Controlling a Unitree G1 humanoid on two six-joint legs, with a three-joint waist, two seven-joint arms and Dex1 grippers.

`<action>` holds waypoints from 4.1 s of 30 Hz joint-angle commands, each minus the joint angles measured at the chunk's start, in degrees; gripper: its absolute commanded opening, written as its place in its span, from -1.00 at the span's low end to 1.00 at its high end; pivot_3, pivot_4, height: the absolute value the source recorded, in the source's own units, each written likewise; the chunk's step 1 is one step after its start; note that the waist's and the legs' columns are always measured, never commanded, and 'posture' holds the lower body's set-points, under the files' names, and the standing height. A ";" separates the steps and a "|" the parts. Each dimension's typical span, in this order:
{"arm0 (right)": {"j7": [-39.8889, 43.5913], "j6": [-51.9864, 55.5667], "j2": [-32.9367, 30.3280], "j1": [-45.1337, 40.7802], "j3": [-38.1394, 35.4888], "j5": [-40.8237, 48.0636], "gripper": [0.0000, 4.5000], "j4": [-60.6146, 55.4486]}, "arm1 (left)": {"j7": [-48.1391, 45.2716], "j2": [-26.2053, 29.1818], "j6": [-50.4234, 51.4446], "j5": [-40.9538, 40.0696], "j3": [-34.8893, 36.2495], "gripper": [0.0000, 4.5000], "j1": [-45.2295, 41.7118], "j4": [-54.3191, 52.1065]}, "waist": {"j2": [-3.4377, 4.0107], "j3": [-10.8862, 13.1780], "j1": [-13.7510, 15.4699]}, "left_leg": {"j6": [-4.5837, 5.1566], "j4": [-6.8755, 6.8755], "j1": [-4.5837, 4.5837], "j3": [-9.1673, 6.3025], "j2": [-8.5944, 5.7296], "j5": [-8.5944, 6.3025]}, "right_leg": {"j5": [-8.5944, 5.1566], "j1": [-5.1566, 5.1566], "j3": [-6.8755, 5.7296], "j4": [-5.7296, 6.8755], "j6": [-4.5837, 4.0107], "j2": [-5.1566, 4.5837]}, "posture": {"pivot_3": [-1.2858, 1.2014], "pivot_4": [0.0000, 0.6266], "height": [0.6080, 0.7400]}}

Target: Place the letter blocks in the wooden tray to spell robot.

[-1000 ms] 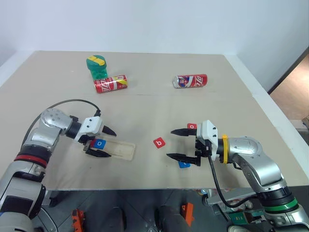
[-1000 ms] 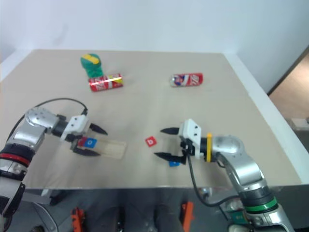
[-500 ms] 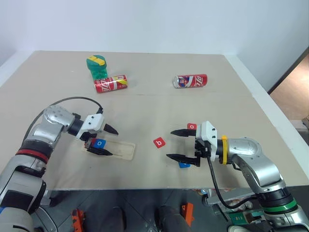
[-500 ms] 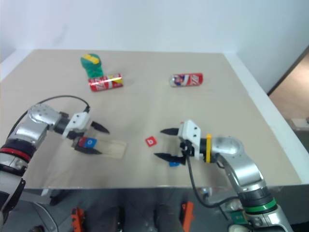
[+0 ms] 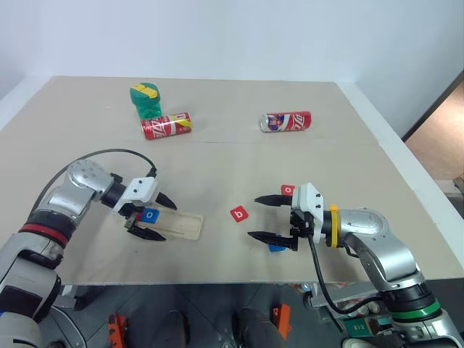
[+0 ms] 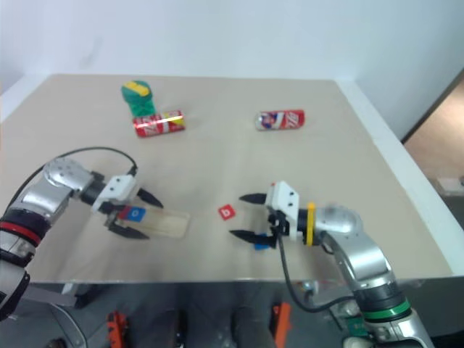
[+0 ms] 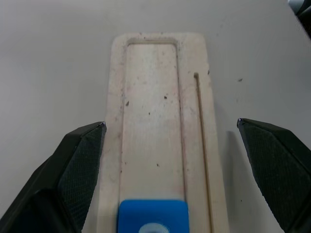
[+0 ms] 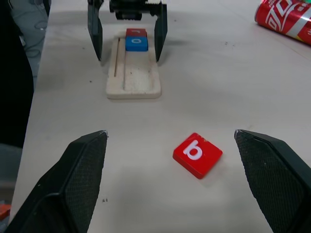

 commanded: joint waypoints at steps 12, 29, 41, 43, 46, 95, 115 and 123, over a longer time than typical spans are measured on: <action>-0.78 0.39 3.29 -4.24 -3.15 4.64 1.00 -1.01 | -0.34 -3.99 -6.95 4.91 0.94 0.42 -4.79 10.22 | 0.02 -0.01 0.08 | 0.01 0.05 0.00 -0.06 -0.01 0.01 | 0.02 0.06 -0.07 0.00 -0.01 -0.01 | 0.03 -0.52 1.00; -0.29 -1.32 3.85 -5.20 -2.15 2.00 1.00 1.58 | 10.49 -8.63 29.94 12.87 3.71 0.42 -3.02 -18.40 | 0.05 0.00 -0.13 | 0.10 0.08 -0.07 -0.13 0.00 0.11 | 0.11 0.03 -0.06 0.01 0.05 0.03 | 0.03 -0.52 1.00; -0.19 -2.06 4.29 -5.60 -1.93 1.11 1.00 2.65 | 14.95 -12.15 39.33 15.66 3.46 0.42 -2.67 -22.00 | 0.05 0.00 0.00 | 0.10 0.13 -0.06 -0.16 -0.01 0.11 | 0.13 0.07 -0.09 0.02 0.03 0.04 | 0.03 -0.52 1.00; -0.17 -2.07 4.30 -5.64 -1.86 0.95 1.00 2.72 | 15.24 -12.82 39.32 15.53 3.47 0.42 -2.18 -22.55 | 0.05 0.00 0.00 | 0.10 0.13 -0.06 -0.16 -0.01 0.11 | 0.13 0.07 -0.09 0.02 0.03 0.04 | 0.03 -0.52 1.00; -0.18 -2.07 4.40 -5.68 -1.85 0.72 1.00 2.76 | 15.48 -13.73 39.80 15.33 3.24 0.42 -1.60 -24.36 | 0.05 0.00 0.01 | 0.10 0.13 -0.06 -0.16 -0.01 0.11 | 0.13 0.07 -0.08 0.02 0.03 0.03 | 0.03 -0.52 1.00; 5.05 -7.03 3.40 -15.01 6.23 -13.88 0.03 25.33 | 33.09 -14.35 37.72 -10.47 36.75 1.00 44.72 -64.50 | 0.15 0.03 -0.08 | 0.09 -0.03 0.20 0.02 -0.04 0.12 | 0.26 0.18 -0.04 0.01 -0.27 -0.20 | 0.03 -0.52 1.00; 0.32 4.26 12.33 -20.87 12.76 -12.31 -0.47 12.49 | 51.91 -20.94 29.78 -3.88 33.94 1.00 56.86 -69.59 | 0.15 0.02 -0.26 | 0.14 -0.23 0.35 0.01 0.19 0.24 | 0.22 0.18 -0.11 -0.03 -0.31 0.02 | 0.03 -0.52 1.00; -0.90 -1.96 16.64 -23.74 16.02 -16.85 -0.47 23.81 | 55.38 -21.75 29.93 -3.44 32.22 1.00 57.62 -71.50 | 0.15 0.02 -0.10 | 0.13 -0.22 0.31 0.13 0.00 0.25 | 0.22 0.14 -0.13 -0.06 -0.29 -0.26 | 0.03 -0.52 1.00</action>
